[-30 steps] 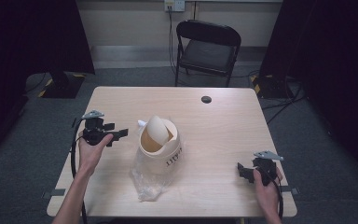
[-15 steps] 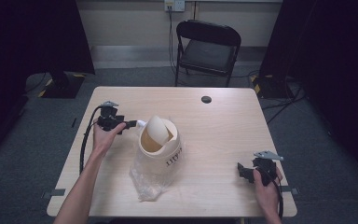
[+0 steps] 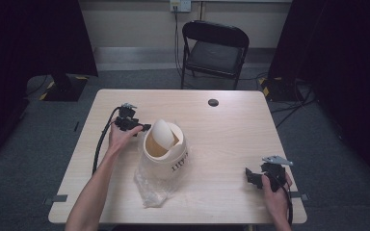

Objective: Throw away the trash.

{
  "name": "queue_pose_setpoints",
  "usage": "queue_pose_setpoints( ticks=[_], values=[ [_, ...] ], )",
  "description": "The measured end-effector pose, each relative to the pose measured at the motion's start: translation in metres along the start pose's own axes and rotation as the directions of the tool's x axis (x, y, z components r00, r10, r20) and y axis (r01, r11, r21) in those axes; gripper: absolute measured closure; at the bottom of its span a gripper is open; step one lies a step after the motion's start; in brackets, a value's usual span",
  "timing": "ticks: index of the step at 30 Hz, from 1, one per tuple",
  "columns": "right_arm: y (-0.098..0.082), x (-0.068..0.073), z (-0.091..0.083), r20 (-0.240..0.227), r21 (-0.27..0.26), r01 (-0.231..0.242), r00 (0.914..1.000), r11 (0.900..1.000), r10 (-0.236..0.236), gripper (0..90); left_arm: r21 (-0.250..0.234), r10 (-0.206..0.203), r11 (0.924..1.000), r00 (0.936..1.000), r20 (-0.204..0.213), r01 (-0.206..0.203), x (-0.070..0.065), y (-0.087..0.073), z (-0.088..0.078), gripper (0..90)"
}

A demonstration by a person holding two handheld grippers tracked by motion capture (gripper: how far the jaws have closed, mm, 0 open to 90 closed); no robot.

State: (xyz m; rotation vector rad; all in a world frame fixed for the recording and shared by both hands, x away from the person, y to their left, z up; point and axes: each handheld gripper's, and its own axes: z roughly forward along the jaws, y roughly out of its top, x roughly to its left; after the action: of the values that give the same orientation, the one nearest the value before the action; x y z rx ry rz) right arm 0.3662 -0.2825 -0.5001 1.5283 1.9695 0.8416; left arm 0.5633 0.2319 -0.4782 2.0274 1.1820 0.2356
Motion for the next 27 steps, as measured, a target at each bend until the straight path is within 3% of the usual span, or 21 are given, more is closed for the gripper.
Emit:
queue_pose_setpoints(
  ticks=[6, 10, 11, 14, 22, 23, 25, 27],
  values=[
    [0.000, 0.000, 0.000, -0.004, 0.000, 0.004, 1.0000, 1.000, -0.004, 10.9, 0.030, 0.021, 0.9993, 0.9996, -0.016, -0.021, -0.001, -0.003, 0.011, 35.4],
    [0.000, 0.000, 0.000, -0.006, 0.001, 0.006, 1.0000, 1.000, -0.006, 10.9, 0.012, 0.025, 0.9996, 0.9981, -0.056, -0.025, -0.004, -0.003, 0.012, 51.3],
    [0.000, 0.000, 0.000, -0.006, 0.001, 0.006, 1.0000, 1.000, -0.006, 10.9, 0.038, 0.064, 0.9974, 0.9946, -0.081, -0.061, -0.005, -0.002, 0.011, 56.4],
    [0.000, 0.000, 0.000, -0.012, -0.002, 0.011, 0.9999, 1.000, -0.011, 10.9, 0.045, 0.076, 0.9964, 0.9933, -0.088, -0.072, -0.007, -0.002, 0.011, 63.1],
    [-0.001, 0.000, -0.001, -0.016, -0.002, 0.015, 0.9998, 1.000, -0.015, 10.9, 0.018, 0.048, 0.9987, 0.9940, -0.098, -0.047, -0.007, -0.004, 0.002, 64.7],
    [-0.001, 0.000, -0.001, -0.016, -0.002, 0.015, 0.9998, 1.000, -0.015, 10.9, -0.002, 0.041, 0.9991, 0.9945, -0.097, -0.041, -0.007, -0.004, -0.001, 64.7],
    [-0.001, 0.000, -0.001, -0.016, -0.002, 0.015, 0.9998, 1.000, -0.015, 10.9, -0.028, 0.072, 0.9968, 0.9927, -0.096, -0.075, -0.009, -0.002, -0.014, 64.7],
    [-0.001, 0.000, -0.001, -0.016, -0.002, 0.015, 0.9998, 1.000, -0.015, 10.9, -0.065, 0.065, 0.9953, 0.9929, -0.099, -0.072, -0.009, -0.001, -0.024, 64.6]
  ],
)
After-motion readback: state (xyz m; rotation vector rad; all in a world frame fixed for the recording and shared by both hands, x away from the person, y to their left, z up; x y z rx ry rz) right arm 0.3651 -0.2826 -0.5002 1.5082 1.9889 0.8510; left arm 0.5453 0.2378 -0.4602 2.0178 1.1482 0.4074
